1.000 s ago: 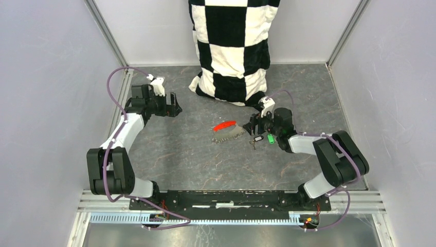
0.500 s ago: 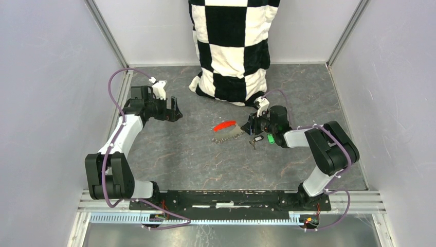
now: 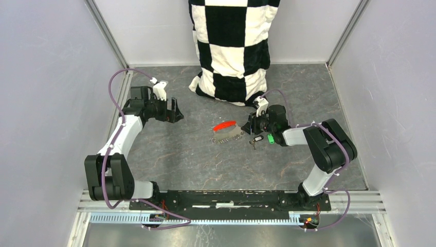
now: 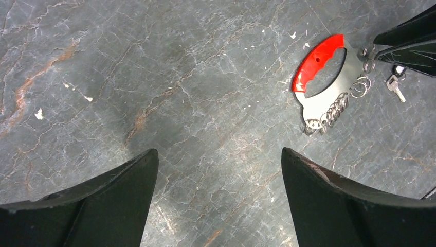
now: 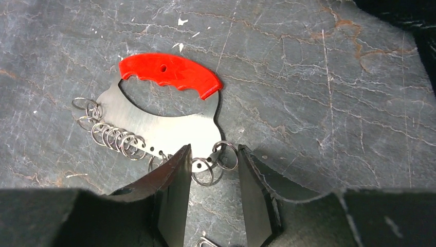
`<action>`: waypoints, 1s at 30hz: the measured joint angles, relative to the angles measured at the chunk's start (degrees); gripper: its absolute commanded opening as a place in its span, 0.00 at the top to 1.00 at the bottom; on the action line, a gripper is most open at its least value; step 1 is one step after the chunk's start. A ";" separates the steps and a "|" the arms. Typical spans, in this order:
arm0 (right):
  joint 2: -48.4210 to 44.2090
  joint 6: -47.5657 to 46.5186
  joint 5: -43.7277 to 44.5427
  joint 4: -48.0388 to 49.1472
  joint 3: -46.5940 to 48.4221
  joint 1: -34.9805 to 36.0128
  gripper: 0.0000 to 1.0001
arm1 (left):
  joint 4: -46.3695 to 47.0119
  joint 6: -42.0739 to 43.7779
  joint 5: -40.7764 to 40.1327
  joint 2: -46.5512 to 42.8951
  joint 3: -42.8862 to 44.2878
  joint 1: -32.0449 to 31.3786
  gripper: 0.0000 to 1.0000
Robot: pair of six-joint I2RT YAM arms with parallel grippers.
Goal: Put the keys on the keyring
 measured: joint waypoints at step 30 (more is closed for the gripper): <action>-0.39 -2.47 -2.58 -7.52 2.93 -2.32 0.51 | -0.33 1.81 1.22 -1.90 -1.40 0.00 0.11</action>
